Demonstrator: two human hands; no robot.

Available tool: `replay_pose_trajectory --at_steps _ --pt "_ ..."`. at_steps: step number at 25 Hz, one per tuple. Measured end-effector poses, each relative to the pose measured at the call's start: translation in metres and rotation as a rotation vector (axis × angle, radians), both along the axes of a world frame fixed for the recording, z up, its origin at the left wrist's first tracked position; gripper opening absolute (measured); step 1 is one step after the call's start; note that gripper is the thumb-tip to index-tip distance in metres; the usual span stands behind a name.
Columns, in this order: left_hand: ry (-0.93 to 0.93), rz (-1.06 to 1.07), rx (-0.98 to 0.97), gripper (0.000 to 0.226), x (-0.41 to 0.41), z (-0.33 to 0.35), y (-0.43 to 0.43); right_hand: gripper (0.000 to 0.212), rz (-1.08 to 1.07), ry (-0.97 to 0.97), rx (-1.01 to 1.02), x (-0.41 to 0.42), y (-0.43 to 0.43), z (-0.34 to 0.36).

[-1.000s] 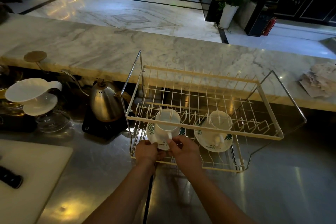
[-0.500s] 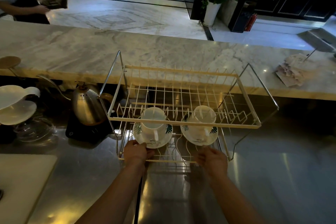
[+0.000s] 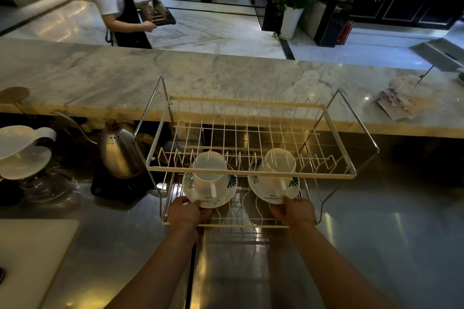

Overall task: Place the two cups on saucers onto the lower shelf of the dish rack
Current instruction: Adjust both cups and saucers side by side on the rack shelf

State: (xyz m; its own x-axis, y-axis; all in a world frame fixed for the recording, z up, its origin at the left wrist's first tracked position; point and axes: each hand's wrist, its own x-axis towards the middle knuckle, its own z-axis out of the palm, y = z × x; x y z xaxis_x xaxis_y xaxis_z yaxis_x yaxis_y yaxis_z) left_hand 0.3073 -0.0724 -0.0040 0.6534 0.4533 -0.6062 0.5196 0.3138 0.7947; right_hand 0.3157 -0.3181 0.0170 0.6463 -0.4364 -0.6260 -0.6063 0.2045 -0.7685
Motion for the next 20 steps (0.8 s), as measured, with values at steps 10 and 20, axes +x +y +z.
replay_pose_trajectory --at_steps 10,20 --pt "-0.061 0.011 0.055 0.044 -0.001 -0.007 -0.002 0.027 -0.004 -0.009 -0.031 -0.002 -0.003 -0.009" --pt "-0.118 -0.032 0.102 0.046 0.002 0.001 -0.002 0.029 -0.006 0.067 -0.034 -0.010 0.002 -0.002"
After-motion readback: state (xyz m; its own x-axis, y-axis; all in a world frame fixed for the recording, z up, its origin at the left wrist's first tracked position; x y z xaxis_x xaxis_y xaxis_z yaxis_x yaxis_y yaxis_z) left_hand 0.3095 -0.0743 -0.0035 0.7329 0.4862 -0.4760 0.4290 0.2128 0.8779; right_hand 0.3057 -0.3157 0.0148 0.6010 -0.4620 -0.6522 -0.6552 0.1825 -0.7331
